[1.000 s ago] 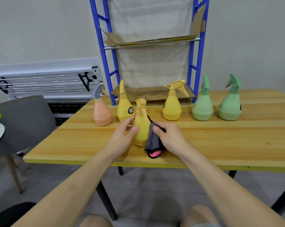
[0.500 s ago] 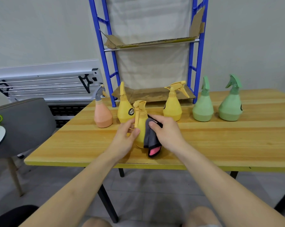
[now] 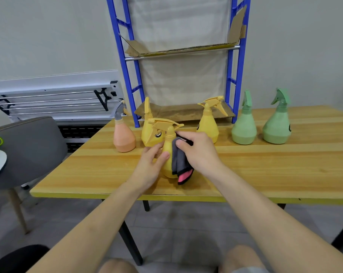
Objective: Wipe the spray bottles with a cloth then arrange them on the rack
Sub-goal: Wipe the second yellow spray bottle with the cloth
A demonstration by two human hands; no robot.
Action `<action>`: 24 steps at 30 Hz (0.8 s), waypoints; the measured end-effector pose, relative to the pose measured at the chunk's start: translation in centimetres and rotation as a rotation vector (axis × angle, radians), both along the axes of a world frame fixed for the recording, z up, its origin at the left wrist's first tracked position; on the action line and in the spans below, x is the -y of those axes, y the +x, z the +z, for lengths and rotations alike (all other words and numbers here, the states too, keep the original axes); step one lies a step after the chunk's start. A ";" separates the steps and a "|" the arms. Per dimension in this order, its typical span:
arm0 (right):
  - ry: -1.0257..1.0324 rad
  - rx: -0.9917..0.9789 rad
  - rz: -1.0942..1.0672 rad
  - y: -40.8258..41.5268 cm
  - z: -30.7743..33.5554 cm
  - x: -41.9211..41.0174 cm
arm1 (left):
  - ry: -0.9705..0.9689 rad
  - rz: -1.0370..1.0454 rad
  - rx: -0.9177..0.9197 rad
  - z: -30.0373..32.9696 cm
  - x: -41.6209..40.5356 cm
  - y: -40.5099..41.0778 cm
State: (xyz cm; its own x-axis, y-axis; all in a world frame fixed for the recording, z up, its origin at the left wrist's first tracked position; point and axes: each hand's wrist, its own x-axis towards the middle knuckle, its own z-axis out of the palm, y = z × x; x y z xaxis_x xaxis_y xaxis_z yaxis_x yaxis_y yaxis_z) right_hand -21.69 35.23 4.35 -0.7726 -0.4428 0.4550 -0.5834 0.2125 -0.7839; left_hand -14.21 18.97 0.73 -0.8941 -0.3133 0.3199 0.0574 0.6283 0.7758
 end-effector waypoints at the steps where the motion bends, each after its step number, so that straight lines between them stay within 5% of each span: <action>1: -0.009 -0.005 0.005 0.1 0.0 0.0 | -0.012 0.012 0.007 0.0 -0.1 0.1; 11: 0.224 0.141 0.002 -0.7 -3.6 -2.2 | 0.053 0.003 0.013 0.4 -0.4 0.9; 24: 0.006 0.041 0.011 0.4 -0.9 -0.7 | -0.020 -0.059 0.084 1.1 -0.5 1.1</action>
State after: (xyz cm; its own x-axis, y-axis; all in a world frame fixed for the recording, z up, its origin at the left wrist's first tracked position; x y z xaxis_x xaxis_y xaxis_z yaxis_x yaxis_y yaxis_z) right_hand -21.31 35.92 3.43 -0.7860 -0.4537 0.4200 -0.5527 0.2111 -0.8062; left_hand -13.08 19.47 1.80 -0.9346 -0.2538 0.2490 0.0300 0.6415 0.7665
